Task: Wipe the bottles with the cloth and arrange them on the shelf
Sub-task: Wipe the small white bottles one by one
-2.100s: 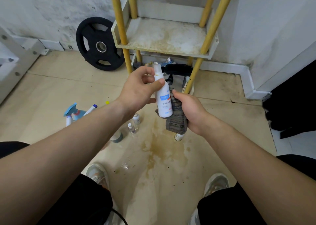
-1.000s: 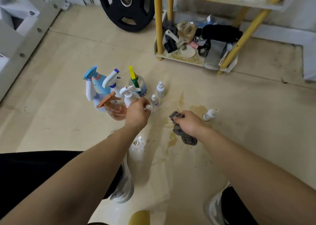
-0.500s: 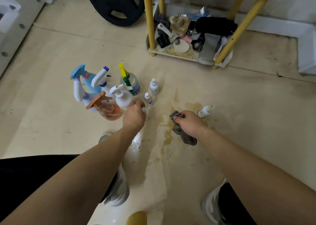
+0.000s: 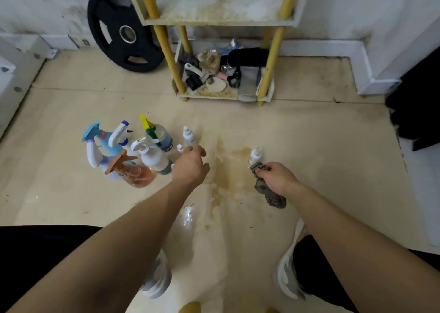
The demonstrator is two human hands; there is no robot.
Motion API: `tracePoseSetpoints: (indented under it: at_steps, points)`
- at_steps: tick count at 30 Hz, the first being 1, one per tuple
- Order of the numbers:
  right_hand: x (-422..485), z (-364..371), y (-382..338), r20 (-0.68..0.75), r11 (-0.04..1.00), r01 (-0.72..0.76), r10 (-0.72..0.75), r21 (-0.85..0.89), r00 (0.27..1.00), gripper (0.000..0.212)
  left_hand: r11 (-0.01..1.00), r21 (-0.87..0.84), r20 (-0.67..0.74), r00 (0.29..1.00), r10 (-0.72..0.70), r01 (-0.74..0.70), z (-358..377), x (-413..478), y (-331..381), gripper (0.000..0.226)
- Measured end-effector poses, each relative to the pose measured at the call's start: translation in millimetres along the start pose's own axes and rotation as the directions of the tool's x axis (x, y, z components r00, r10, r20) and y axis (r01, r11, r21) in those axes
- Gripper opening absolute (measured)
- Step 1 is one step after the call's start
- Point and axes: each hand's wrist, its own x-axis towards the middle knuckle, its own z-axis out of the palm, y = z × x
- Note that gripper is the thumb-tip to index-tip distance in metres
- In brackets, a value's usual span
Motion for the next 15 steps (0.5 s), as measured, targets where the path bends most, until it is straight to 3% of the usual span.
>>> tracePoseSetpoints:
  at_steps: [8, 15]
  points:
    - [18.4, -29.9, 50.9, -0.097, 0.985, -0.1, 0.114, 0.143, 0.989, 0.025, 0.992, -0.116, 0.151, 0.986, 0.068, -0.051, 55.5, 27.5, 68.7, 0.053]
    - [69.7, -33.0, 62.5, -0.084, 0.978, -0.122, 0.138, 0.172, 0.987, 0.026, 0.976, -0.215, 0.222, 0.971, 0.088, -0.04, 101.3, 65.5, 92.2, 0.068]
